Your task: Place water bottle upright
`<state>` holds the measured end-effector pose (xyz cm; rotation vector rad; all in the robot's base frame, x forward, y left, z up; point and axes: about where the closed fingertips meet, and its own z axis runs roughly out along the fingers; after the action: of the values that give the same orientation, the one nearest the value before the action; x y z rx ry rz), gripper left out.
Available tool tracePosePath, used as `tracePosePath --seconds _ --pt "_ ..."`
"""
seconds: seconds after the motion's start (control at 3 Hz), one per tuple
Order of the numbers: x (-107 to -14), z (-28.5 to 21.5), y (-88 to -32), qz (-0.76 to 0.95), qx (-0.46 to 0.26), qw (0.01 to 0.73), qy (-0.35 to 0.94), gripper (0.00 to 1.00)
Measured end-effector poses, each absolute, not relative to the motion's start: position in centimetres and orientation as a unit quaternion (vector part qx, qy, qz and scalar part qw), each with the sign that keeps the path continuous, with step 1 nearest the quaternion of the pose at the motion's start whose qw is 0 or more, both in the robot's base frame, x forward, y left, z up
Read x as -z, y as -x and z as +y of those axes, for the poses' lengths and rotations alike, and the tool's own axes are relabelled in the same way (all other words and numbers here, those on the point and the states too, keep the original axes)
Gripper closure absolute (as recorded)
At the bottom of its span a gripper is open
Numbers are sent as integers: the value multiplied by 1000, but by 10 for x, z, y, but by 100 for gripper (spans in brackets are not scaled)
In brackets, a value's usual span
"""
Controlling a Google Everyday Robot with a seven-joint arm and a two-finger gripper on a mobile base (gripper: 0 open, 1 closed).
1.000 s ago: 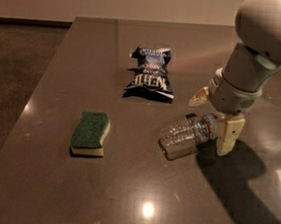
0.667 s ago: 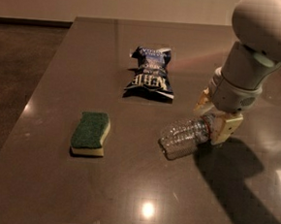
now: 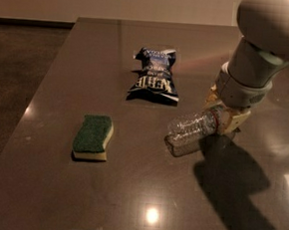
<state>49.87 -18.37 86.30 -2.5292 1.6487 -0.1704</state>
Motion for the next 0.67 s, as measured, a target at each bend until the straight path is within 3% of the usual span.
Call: tracePosePath --seconds 0.67 --pt "-906 -190 -539 466 186 108 858 100"
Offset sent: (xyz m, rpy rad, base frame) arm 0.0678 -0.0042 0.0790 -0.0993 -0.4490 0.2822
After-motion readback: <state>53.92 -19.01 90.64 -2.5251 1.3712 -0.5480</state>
